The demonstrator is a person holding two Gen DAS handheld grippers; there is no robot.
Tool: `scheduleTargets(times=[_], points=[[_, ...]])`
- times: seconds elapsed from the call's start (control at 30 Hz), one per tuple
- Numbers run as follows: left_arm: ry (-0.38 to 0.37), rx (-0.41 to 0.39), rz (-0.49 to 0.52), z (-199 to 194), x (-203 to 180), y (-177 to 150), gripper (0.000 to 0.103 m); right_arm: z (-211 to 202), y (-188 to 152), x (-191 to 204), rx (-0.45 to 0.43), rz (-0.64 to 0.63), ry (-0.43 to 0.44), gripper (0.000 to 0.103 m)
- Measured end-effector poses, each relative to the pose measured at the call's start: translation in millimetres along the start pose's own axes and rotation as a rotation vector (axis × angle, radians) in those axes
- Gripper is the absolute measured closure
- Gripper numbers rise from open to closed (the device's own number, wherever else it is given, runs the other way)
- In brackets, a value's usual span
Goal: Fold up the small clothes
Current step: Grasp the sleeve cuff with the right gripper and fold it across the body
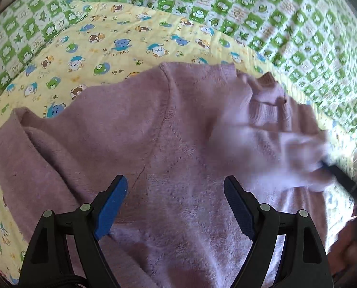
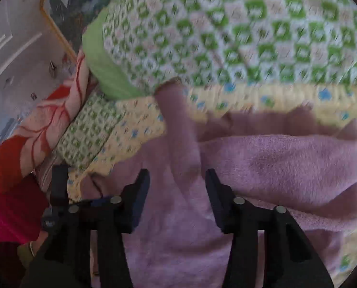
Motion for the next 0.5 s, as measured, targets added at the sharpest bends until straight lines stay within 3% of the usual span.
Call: scheduleTargets(times=[0.07, 0.13, 0.37, 0.43, 0.47, 0.5], points=[[-0.041, 0.007, -0.01, 0, -3, 1, 0.02, 20, -32, 2, 0.079, 0.014, 0.008, 0.052], [-0.055, 0.037, -0.007, 8, -10, 0, 0.019, 22, -44, -5, 0.103, 0.026, -0.012, 0.052], [-0.089, 0.149, 0.026, 56, -45, 5, 0.019, -20, -37, -59, 0.035, 0.13, -0.121, 0.052], [-0.11, 0.145, 0.03, 65, -54, 9, 0.022, -35, -31, -68, 0.01, 0.146, -0.143, 0.052], [-0.117, 0.138, 0.034, 68, -57, 11, 0.03, -39, -30, -71, 0.001, 0.153, -0.155, 0.052], [-0.136, 0.126, 0.045, 72, -64, 16, 0.05, -44, -29, -75, -0.01, 0.164, -0.166, 0.051]])
Point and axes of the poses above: each gripper's, at about its wrist camera, not at the fingertips, and z roughly the way its jaws point, x to its left, y to its top, the point moved 8 cm from there along z, roughly the way its jaws point, and after that the axes turned 10 degrees about z, right-handed, at the moved point
